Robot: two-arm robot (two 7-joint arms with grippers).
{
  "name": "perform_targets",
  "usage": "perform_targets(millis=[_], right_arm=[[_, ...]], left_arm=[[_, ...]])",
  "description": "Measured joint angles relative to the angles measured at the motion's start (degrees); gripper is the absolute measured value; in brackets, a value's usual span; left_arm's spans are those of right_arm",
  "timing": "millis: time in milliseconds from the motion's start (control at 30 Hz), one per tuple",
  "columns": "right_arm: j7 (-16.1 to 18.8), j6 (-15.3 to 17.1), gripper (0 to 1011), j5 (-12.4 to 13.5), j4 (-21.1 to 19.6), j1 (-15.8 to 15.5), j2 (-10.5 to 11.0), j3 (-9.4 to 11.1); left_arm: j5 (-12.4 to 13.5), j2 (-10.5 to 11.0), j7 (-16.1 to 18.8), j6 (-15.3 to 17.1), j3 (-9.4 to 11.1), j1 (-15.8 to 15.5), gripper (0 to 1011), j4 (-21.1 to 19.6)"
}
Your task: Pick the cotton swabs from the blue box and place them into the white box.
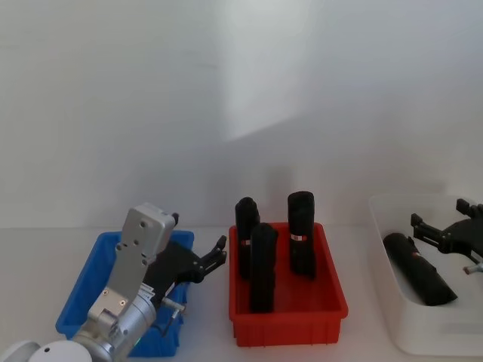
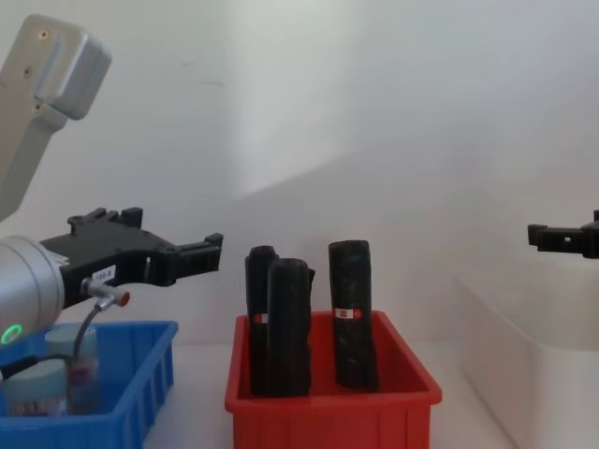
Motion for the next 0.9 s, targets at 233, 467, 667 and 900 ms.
perform_targets(millis=[233,467,667,900], right_arm=[[0.0,0.0,1002,0.0,0.0,0.0,0.0,0.0],[0.1,0.0,1002,0.0,0.0,0.0,0.0,0.0],[0.1,0.0,1002,0.0,0.0,0.0,0.0,0.0],[0.1,0.0,1002,0.0,0.0,0.0,0.0,0.0]], left_arm=[[-1.6,2.0,0.3,1.5,-1.9,0.6,1003,0.5],[-2.5,3.3,0.2,3.4,-3.1,0.9,1003,0.9],[-2.8,3.7,-0.3,4.7,-3.8,0.8,1003,1.6],[-2.6,3.9,-1.1,6.3,-4.3,0.4,1003,2.6]])
